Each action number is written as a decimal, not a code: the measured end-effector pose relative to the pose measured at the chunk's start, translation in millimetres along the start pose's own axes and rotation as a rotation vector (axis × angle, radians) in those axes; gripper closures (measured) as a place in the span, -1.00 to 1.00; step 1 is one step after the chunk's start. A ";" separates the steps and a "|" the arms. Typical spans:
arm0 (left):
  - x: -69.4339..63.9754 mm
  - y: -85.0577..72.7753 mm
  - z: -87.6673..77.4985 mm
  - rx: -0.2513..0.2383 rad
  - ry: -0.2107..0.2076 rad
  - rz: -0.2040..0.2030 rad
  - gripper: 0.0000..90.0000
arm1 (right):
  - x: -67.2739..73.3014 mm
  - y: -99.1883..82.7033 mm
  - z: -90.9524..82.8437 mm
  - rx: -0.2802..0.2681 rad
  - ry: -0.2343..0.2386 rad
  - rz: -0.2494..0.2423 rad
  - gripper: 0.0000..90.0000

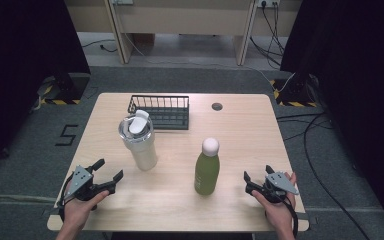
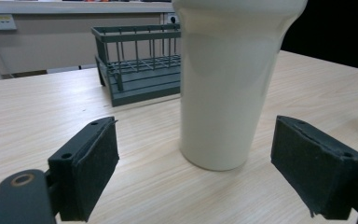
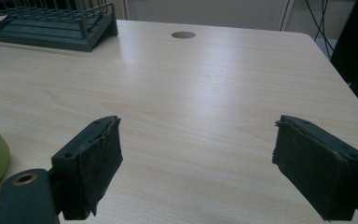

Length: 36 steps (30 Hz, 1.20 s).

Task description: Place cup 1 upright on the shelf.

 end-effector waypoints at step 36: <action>-24.3 27.2 59.9 -0.029 -0.057 0.017 -1.00 | -2.1 0.0 1.1 0.010 -0.004 0.019 -0.66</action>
Point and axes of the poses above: each handheld gripper's, and its own axes: z roughly forward along the jaws, y roughly out of its top, x roughly to its left, the point moved 6 cm from there along z, roughly forward along the jaws, and after that the axes turned 7 degrees about z, right-handed, at the moved point
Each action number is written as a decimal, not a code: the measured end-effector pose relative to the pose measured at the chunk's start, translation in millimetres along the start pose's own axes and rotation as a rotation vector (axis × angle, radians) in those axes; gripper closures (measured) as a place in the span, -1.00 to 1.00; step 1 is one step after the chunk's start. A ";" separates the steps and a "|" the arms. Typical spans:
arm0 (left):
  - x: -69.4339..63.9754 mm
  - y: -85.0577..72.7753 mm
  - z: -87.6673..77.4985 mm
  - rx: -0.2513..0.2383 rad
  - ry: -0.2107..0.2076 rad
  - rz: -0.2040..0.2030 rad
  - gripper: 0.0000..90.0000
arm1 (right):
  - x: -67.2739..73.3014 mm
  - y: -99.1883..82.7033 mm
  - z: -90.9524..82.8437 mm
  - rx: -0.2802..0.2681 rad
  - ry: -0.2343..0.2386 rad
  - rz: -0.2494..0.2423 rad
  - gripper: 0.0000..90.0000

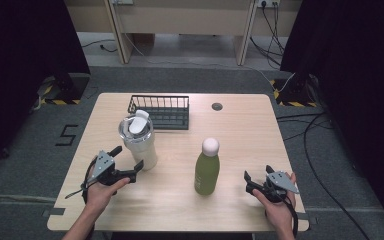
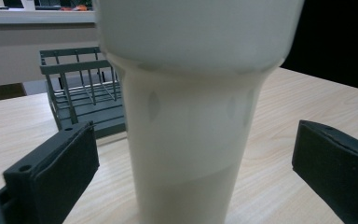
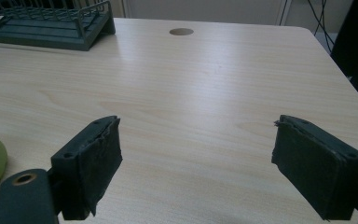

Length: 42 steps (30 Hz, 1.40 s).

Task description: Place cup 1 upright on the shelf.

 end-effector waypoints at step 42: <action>2.5 3.3 52.5 -0.020 0.000 0.011 -0.80 | -0.1 -0.2 0.6 0.010 0.003 0.005 -0.65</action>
Point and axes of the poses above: each handheld gripper's, and its own axes: z roughly forward along the jaws, y roughly out of its top, x roughly to its left, the point moved 6 cm from there along z, roughly forward along the jaws, and after that the axes turned 7 degrees about z, right-handed, at the moved point
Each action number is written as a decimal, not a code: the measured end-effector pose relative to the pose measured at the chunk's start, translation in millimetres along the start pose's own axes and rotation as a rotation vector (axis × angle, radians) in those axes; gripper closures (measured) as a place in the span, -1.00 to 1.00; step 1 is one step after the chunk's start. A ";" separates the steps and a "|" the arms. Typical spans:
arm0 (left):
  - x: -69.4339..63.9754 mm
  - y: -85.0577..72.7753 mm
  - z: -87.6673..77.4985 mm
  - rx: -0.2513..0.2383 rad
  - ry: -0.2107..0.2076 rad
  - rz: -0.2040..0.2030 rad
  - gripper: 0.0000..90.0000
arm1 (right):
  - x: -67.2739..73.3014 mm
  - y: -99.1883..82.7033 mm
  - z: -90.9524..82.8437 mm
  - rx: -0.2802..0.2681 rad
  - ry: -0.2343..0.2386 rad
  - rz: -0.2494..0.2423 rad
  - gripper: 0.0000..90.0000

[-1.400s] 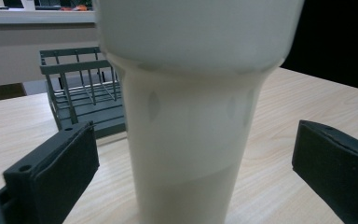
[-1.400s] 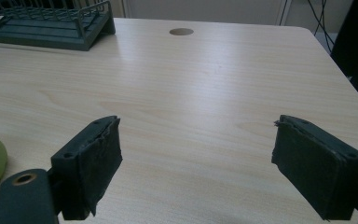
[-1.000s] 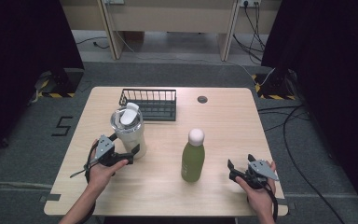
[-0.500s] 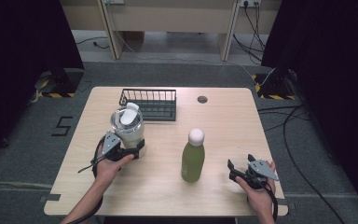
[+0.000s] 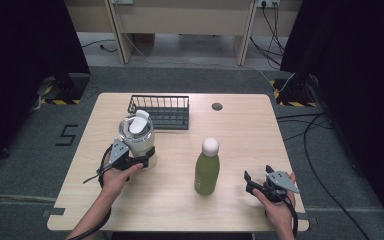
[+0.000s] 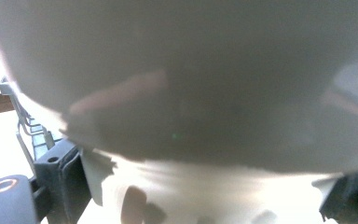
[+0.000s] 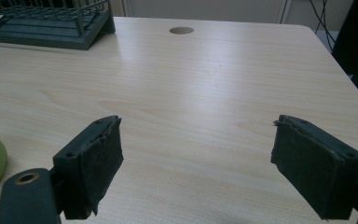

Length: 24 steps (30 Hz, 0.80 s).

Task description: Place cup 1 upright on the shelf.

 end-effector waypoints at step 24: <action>-6.8 21.5 1.7 -0.031 -0.006 0.021 -0.80 | -0.8 0.2 -0.2 -0.002 0.001 0.011 -0.65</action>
Point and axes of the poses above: each handheld gripper's, and its own axes: z roughly forward along the jaws, y roughly out of its top, x roughly to its left, the point moved 6 cm from there along z, roughly forward along the jaws, and after that the axes turned 7 degrees about z, right-handed, at the moved point
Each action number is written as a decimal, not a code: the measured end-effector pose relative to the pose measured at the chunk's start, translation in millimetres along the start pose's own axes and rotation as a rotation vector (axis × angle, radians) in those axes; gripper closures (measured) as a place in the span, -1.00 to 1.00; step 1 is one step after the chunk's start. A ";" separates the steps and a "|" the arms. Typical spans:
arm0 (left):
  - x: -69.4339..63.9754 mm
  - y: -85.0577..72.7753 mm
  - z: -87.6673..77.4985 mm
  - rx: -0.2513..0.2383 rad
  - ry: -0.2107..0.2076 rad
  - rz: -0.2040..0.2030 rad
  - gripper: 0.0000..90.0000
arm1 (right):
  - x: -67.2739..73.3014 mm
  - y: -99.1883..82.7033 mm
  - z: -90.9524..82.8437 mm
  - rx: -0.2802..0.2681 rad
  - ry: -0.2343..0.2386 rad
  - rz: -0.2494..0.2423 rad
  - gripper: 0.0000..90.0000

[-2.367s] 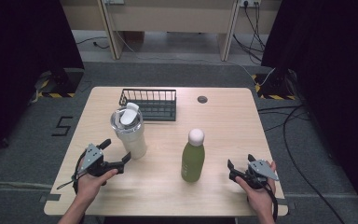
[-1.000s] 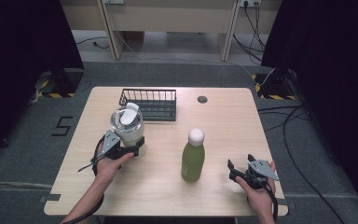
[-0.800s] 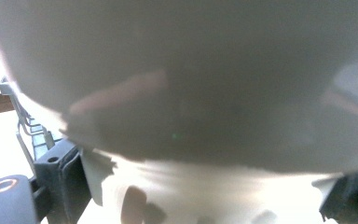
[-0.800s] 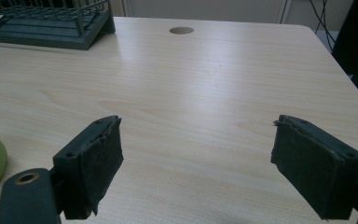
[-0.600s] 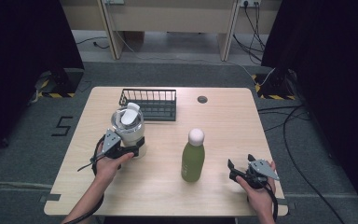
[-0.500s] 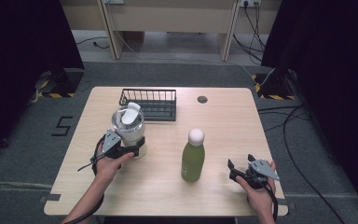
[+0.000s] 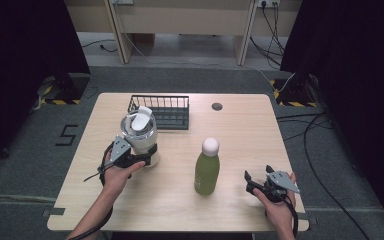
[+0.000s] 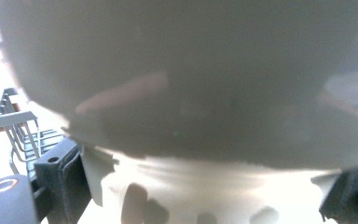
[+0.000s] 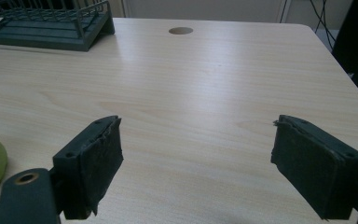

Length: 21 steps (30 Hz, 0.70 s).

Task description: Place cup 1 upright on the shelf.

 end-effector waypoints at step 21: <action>12.6 18.9 6.5 -0.035 0.028 0.009 -0.80 | -1.1 0.2 0.0 0.000 -0.001 0.011 -0.64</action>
Point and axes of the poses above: each handheld gripper's, and its own axes: z roughly forward along the jaws, y roughly out of its top, x roughly to its left, the point moved 6 cm from there along z, roughly forward along the jaws, and after that the axes turned 7 degrees about z, right-handed, at the moved point
